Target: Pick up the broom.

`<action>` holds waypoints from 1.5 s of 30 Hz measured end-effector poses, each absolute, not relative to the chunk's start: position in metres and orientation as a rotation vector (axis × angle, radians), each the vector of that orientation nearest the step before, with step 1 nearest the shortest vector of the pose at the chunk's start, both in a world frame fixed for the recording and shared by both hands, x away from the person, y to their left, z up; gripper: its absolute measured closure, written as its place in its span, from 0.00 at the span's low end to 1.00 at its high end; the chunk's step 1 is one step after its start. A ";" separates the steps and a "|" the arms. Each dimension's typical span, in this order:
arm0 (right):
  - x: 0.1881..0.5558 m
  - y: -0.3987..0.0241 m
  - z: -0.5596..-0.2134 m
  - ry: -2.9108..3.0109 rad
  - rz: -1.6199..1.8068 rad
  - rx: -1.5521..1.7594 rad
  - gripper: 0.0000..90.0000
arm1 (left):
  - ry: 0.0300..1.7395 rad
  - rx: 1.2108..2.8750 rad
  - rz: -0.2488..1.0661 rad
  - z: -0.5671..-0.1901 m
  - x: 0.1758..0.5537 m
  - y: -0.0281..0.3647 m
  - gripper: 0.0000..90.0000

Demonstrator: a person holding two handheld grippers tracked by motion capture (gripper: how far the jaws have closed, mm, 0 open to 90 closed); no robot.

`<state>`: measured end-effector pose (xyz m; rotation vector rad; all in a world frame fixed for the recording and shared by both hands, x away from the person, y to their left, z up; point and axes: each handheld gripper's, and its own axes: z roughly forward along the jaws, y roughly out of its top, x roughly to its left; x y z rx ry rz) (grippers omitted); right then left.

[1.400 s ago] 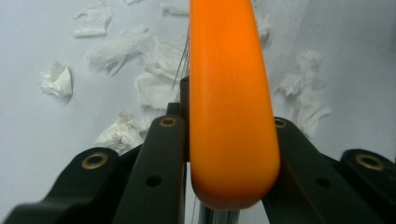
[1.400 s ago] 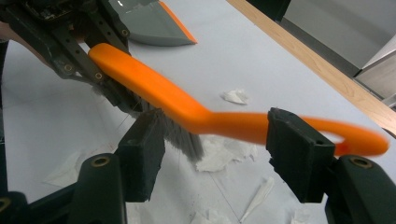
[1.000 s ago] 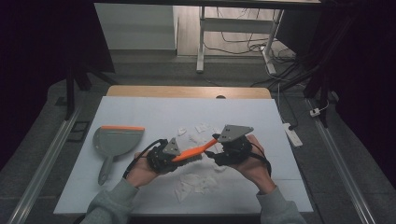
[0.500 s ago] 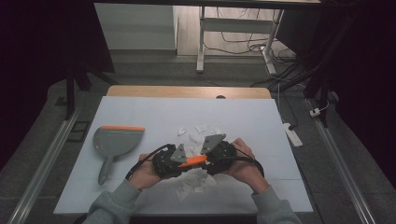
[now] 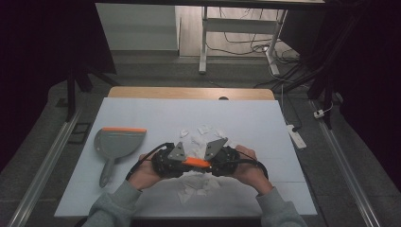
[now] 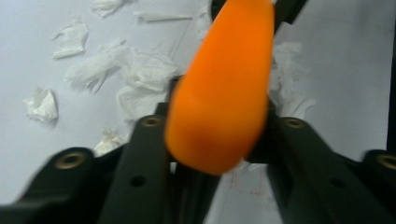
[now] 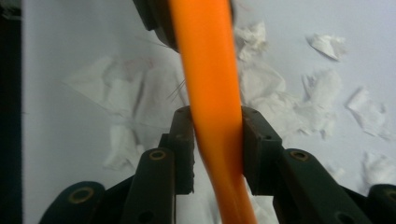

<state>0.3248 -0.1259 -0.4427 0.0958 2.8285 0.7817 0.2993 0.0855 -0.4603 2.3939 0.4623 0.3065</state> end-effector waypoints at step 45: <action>0.359 -0.187 -0.420 2.534 1.103 0.569 0.78 | 1.022 2.093 0.552 -0.492 0.254 0.213 0.34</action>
